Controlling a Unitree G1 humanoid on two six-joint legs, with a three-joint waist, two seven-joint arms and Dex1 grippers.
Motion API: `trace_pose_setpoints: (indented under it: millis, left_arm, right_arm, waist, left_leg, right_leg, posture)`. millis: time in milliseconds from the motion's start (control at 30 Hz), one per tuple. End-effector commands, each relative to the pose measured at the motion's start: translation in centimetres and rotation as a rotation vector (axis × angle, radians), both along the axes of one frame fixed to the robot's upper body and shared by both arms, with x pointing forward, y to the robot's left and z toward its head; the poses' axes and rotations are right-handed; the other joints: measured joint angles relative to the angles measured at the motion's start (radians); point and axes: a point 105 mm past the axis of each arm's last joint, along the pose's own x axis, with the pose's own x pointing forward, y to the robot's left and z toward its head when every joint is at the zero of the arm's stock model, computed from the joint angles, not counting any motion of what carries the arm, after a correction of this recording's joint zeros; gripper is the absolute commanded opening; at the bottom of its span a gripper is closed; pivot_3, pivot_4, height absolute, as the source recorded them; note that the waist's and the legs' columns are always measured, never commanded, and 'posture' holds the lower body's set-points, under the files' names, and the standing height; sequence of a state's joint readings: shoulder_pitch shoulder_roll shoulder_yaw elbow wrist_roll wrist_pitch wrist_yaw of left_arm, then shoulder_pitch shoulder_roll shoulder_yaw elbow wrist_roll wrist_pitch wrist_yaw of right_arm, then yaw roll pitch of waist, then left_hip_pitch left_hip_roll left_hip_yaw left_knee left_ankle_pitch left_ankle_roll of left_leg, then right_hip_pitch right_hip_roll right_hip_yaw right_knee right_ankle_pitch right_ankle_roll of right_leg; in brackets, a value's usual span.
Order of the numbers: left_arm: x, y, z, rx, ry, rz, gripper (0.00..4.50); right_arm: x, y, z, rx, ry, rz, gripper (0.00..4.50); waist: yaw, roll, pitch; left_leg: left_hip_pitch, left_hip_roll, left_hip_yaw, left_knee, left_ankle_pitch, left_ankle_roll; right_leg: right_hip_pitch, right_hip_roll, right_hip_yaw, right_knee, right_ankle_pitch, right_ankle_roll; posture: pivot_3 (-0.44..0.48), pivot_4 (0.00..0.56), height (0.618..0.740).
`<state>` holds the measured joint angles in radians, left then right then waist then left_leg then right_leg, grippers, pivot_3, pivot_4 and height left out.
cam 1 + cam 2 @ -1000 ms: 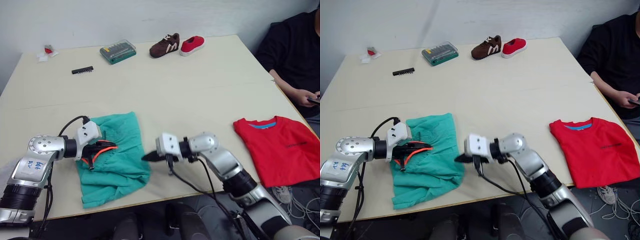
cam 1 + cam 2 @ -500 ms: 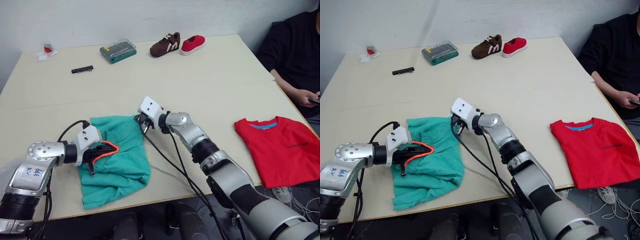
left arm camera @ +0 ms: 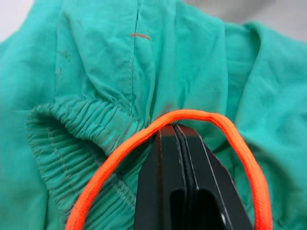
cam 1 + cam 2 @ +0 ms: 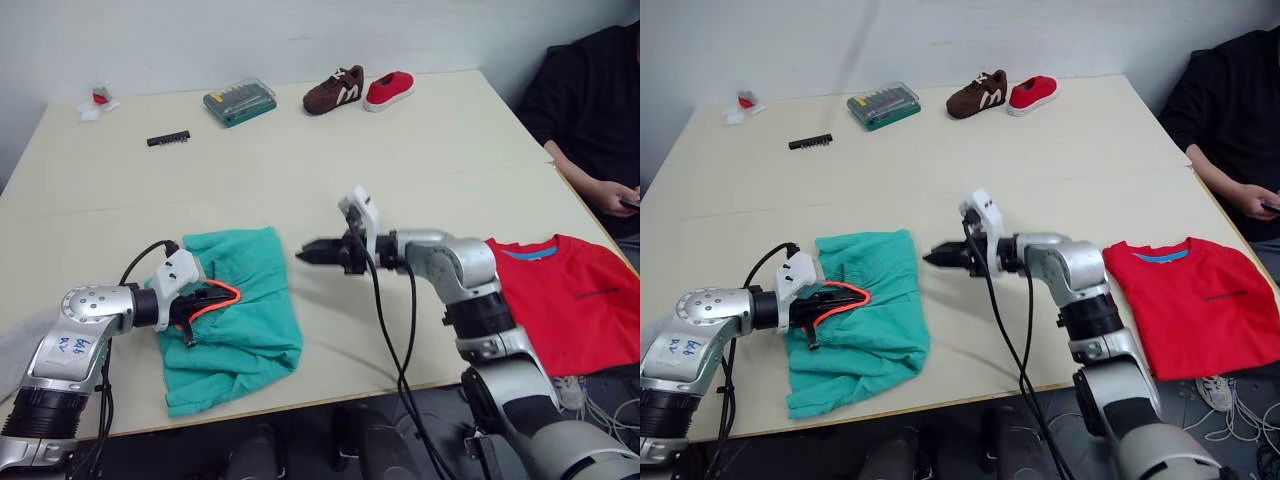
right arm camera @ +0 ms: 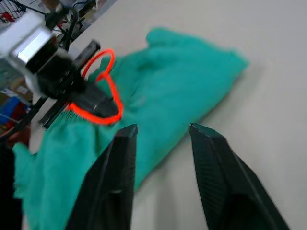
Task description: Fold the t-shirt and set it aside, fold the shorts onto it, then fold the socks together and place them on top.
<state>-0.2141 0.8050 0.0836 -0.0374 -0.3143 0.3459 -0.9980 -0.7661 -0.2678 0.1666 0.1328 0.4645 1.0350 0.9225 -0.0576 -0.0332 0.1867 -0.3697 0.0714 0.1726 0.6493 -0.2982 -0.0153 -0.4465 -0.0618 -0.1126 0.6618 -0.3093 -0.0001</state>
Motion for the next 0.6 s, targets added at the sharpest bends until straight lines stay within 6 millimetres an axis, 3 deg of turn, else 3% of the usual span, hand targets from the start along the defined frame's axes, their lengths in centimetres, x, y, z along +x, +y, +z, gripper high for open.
trace_pose_setpoints:
  millis: [33,167,367,533,600]
  left_arm:
    - [-0.5,0.0,3.1,-0.077,-0.06,-0.005,0.0]
    - [-2.2,0.2,6.2,-0.185,-0.061,-0.051,0.93]
    - [-4.5,1.4,8.2,-0.161,-0.049,-0.056,2.84]
    - [-5.6,2.5,7.8,-0.038,-0.031,-0.046,4.37]
    - [-5.8,2.9,7.4,-0.002,-0.02,-0.042,4.47]
  right_arm:
    - [-1.9,0.8,-0.1,-0.006,0.039,0.08,3.03]
    - [-1.7,2.2,-0.7,0.032,0.129,0.062,4.43]
    - [-2.0,4.8,-2.4,0.046,0.219,0.092,4.5]
    - [-2.6,6.7,-2.9,0.051,0.236,0.142,4.5]
    - [-2.6,7.2,-3.0,0.055,0.238,0.146,4.5]
  waist:
    - [-0.004,0.0,0.0]
    - [-0.008,0.0,0.0]
    - [-0.011,0.0,0.0]
    - [-0.019,0.0,0.0]
    - [-0.026,0.0,0.0]
  left_leg:
    - [0.0,0.0,0.0,0.0,0.0,0.0]
    - [0.0,0.0,0.0,-0.001,0.001,-0.002]
    - [0.0,0.0,0.0,-0.001,0.002,-0.003]
    - [0.0,0.0,0.0,-0.002,0.001,-0.003]
    - [0.001,0.0,0.0,-0.002,0.001,-0.003]
  right_leg:
    - [0.0,0.0,0.0,0.0,0.0,0.0]
    - [-0.001,0.001,0.0,0.001,0.0,0.0]
    - [-0.001,0.001,0.0,0.0,0.0,0.0]
    - [0.0,0.001,0.0,-0.001,0.0,0.0]
    - [0.0,0.001,0.0,-0.001,0.0,0.0]
  posture:
    - [0.0,0.15,0.74]
    - [0.0,0.15,0.74]
    - [0.0,0.15,0.74]
    - [0.0,0.15,0.74]
    - [0.0,0.15,0.74]
